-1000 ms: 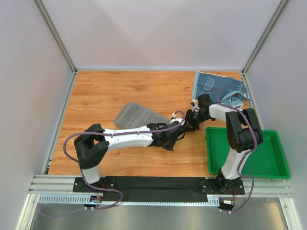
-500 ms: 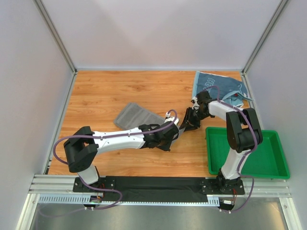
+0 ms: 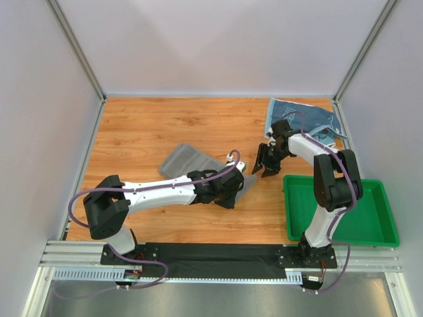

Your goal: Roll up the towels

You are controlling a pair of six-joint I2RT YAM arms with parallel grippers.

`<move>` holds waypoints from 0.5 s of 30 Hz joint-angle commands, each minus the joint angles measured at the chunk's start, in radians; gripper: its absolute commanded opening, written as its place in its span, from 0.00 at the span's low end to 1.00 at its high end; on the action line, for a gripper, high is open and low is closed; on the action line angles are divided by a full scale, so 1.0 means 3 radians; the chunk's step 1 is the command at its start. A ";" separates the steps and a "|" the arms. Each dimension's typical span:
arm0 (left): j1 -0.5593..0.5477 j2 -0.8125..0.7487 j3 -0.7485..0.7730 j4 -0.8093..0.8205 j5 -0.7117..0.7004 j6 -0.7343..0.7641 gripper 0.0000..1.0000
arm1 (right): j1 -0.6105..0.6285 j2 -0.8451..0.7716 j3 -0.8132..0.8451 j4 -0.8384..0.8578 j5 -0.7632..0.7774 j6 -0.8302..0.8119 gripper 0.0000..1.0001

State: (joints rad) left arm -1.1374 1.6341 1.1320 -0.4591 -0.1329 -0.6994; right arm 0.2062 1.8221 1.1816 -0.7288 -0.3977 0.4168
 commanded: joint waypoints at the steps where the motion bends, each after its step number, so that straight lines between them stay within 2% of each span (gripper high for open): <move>1: 0.0053 -0.0185 0.0016 0.0119 0.0167 -0.0082 0.08 | -0.0012 -0.0193 0.0203 -0.0162 0.0317 -0.0095 0.51; 3: 0.0104 -0.0216 0.0010 0.0124 0.0243 -0.0148 0.07 | -0.0028 -0.0229 0.0264 -0.0239 0.0435 -0.0121 0.56; 7: 0.0232 -0.0252 -0.0045 0.0170 0.0422 -0.0398 0.07 | -0.0043 -0.0351 0.0382 -0.0373 0.0594 -0.0126 0.58; 15: 0.0600 -0.0390 -0.0454 0.0609 0.1107 -0.1032 0.07 | -0.0048 -0.0567 0.0367 -0.0409 0.0538 -0.0106 0.59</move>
State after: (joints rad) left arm -0.9852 1.5589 1.0344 -0.3672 0.0902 -0.8948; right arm 0.1947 1.6943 1.2663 -0.8341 -0.2493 0.3943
